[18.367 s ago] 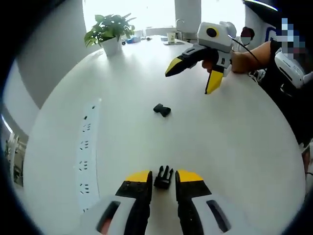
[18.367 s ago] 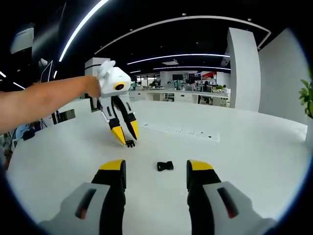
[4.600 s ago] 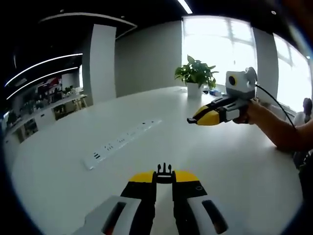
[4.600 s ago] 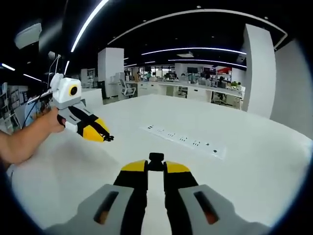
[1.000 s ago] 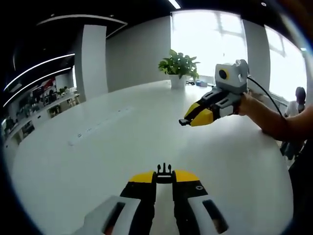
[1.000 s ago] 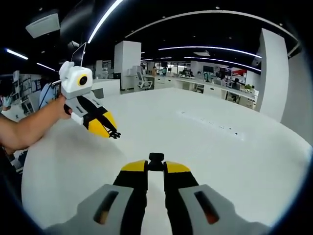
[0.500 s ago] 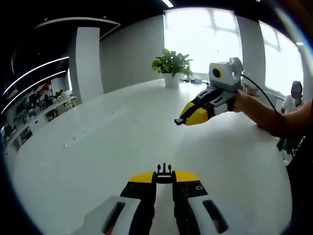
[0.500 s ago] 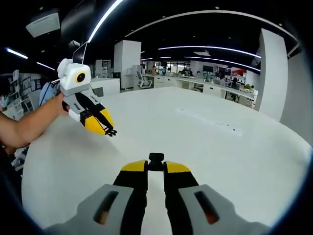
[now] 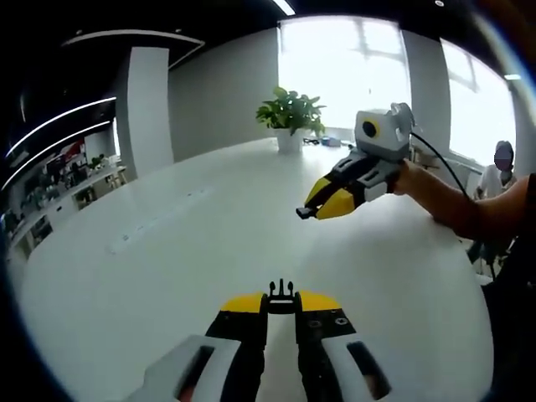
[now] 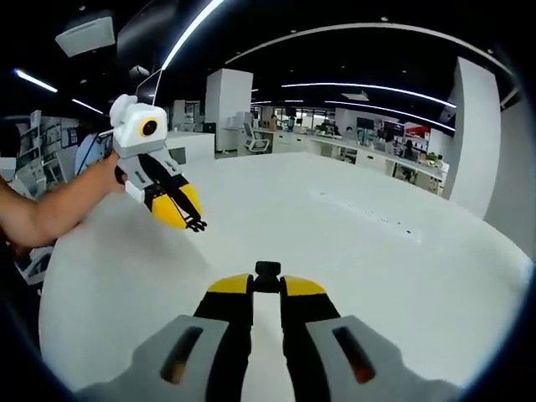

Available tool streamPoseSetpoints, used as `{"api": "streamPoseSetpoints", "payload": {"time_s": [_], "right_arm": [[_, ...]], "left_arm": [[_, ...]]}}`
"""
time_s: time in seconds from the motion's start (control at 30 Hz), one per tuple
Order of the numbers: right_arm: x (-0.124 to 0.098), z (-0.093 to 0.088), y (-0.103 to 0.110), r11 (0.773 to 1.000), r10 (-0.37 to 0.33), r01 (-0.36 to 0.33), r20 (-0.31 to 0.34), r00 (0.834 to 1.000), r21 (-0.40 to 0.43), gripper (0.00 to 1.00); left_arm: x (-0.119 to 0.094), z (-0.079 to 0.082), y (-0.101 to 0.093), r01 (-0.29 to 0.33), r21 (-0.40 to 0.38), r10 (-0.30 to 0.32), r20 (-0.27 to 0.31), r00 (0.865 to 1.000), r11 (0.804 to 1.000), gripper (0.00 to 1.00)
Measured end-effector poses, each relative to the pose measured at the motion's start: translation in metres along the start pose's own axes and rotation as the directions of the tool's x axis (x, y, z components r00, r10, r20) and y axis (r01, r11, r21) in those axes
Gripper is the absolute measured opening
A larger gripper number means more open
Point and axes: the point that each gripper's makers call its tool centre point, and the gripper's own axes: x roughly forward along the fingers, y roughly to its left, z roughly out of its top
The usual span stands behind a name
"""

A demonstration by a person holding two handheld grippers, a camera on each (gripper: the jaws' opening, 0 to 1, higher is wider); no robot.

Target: Snap the two parts of the plastic buckle together until the buckle closes and remains connected.

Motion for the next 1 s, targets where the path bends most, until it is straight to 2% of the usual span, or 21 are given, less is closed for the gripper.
{"api": "streamPoseSetpoints", "payload": {"time_s": [0.27, 0.37, 0.8, 1.0], "right_arm": [[-0.001, -0.003, 0.002, 0.999, 0.029, -0.029, 0.001, 1.0, 0.014, 0.11], [-0.002, -0.003, 0.003, 0.999, 0.042, -0.042, 0.005, 0.999, 0.014, 0.11], [-0.004, -0.002, 0.005, 0.998, 0.065, -0.065, 0.014, 0.998, 0.011, 0.11], [-0.003, -0.001, 0.011, 0.994, 0.107, -0.108, 0.021, 0.994, 0.021, 0.11]], "left_arm": [[-0.004, -0.001, 0.002, -0.005, 0.0, 0.005, 0.006, 1.0, 1.0, 0.1], [-0.006, -0.001, 0.001, 0.001, 0.028, -0.002, 0.02, 1.0, 1.0, 0.1], [-0.007, -0.002, 0.002, 0.013, 0.02, -0.014, 0.028, 1.0, 1.0, 0.1], [-0.005, -0.002, -0.002, 0.047, 0.042, -0.048, 0.036, 0.998, 0.998, 0.1]]}}
